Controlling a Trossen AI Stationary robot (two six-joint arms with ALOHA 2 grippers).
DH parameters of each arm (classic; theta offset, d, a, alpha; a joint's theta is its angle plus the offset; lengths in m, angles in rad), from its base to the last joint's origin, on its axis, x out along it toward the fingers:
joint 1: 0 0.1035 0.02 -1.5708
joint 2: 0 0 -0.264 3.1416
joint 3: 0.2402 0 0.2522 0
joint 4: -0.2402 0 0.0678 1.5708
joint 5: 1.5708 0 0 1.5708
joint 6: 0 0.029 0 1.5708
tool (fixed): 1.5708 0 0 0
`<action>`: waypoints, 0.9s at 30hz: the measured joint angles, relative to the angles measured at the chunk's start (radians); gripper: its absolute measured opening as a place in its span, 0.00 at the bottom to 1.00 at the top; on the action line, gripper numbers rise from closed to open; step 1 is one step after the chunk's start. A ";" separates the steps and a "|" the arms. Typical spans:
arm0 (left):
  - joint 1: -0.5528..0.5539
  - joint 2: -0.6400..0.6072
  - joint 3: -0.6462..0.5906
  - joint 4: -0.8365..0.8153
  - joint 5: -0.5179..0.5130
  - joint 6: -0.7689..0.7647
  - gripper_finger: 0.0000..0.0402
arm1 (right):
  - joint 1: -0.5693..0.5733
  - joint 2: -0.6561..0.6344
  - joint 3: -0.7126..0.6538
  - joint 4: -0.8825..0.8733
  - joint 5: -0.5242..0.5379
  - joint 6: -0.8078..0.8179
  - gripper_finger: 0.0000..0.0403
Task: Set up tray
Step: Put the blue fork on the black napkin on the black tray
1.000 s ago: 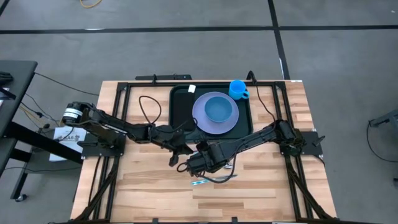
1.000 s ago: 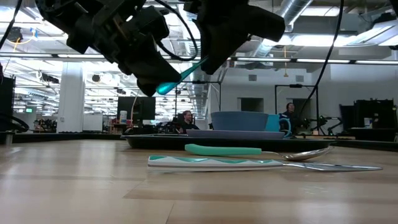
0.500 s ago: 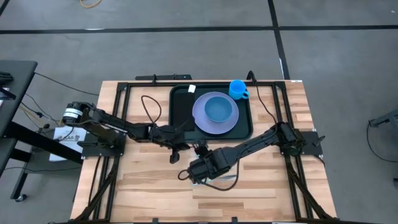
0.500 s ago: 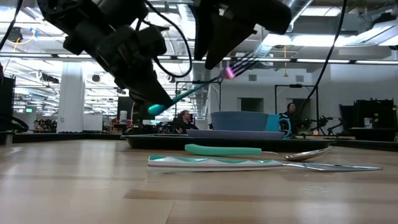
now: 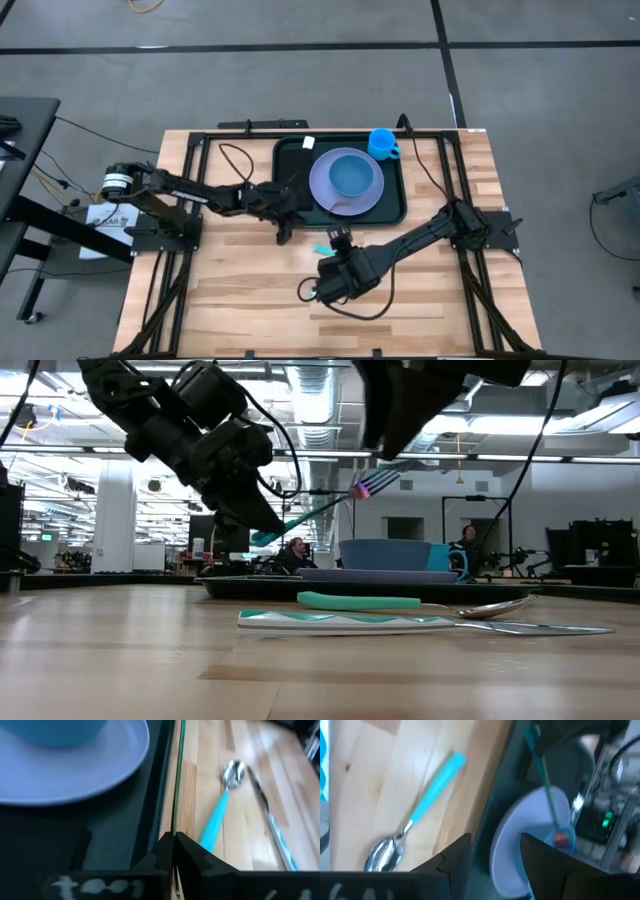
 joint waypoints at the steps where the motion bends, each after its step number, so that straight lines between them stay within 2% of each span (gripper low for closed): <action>1: 0.010 0.000 0.000 0.016 0.002 -0.009 0.00 | 0.000 -0.002 0.000 -0.022 -0.002 0.030 0.40; 6: 0.063 -0.036 -0.013 0.137 0.020 -0.050 0.00 | 0.000 -0.003 -0.001 -0.169 -0.002 0.174 0.39; 10: 0.106 -0.137 -0.062 0.224 0.026 -0.089 0.00 | -0.001 -0.050 -0.051 -0.146 0.003 0.234 0.39; 14: 0.117 -0.280 -0.125 0.304 0.008 -0.128 0.00 | -0.016 -0.172 -0.173 -0.088 0.084 0.343 0.39; 17: 0.098 -0.383 -0.183 0.328 -0.044 -0.177 0.00 | -0.034 -0.297 -0.338 0.067 0.138 0.390 0.38; 21: 0.052 -0.456 -0.267 0.402 -0.163 -0.252 0.00 | -0.063 -0.479 -0.615 0.398 0.157 0.391 0.37; 25: 0.027 -0.453 -0.348 0.533 -0.293 -0.353 0.00 | -0.107 -0.611 -0.868 0.706 0.167 0.383 0.38; 27: 0.027 -0.419 -0.366 0.597 -0.323 -0.404 0.00 | -0.131 -0.650 -0.958 0.815 0.180 0.383 0.38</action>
